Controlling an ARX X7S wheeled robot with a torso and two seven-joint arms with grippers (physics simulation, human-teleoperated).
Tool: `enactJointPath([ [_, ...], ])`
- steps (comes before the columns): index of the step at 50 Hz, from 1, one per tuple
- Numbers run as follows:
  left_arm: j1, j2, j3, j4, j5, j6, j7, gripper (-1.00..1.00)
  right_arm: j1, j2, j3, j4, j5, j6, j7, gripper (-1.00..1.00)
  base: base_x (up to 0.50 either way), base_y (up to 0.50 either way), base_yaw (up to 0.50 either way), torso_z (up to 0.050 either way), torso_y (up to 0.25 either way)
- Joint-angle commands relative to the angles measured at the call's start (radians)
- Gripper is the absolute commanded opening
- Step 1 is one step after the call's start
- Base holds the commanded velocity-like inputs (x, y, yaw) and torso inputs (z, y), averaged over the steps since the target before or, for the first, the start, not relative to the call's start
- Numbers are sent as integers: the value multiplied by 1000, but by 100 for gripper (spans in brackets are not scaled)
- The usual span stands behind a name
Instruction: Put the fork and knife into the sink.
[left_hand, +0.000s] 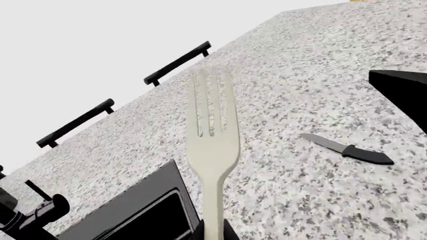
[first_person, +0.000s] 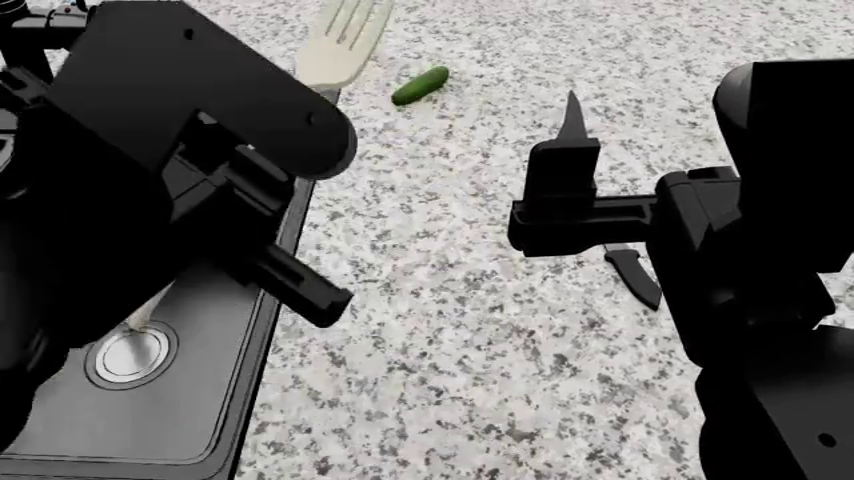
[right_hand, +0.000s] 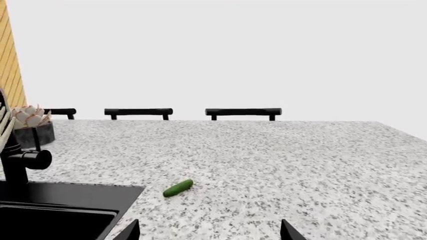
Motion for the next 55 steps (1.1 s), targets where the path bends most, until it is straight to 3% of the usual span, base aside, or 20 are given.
enactJointPath([
  [1,-57,-104,94,-165,455,78,401,-100,-1,3,-1,1,8,-5,3,100,0,0,0,0,0],
  [6,-87,-135,261,-317,695,195,639,-100,-9,8,-5,10,7,-18,2,100,0,0,0,0,0],
  [9,-84,-131,313,-450,746,215,721,-100,-7,7,-4,7,11,-12,5,100,0,0,0,0,0],
  [20,-76,-128,450,-664,820,233,954,-100,2,-1,7,-11,25,21,23,100,0,0,0,0,0],
  [22,-71,-107,414,-743,790,207,930,-100,-2,1,10,-11,27,18,23,100,0,0,0,0,0],
  [38,23,-93,538,-825,805,203,1130,-100,-16,14,12,-17,37,8,25,100,0,0,0,0,0],
  [46,80,17,609,-1073,894,357,1278,-100,-13,9,5,-15,43,12,33,100,0,0,0,0,0],
  [51,97,230,648,-1563,995,587,1457,-100,-7,8,13,-25,52,32,40,100,0,0,0,0,0],
  [55,105,233,550,-1570,1071,555,1442,-100,-19,10,19,-26,55,25,40,100,0,0,0,0,0],
])
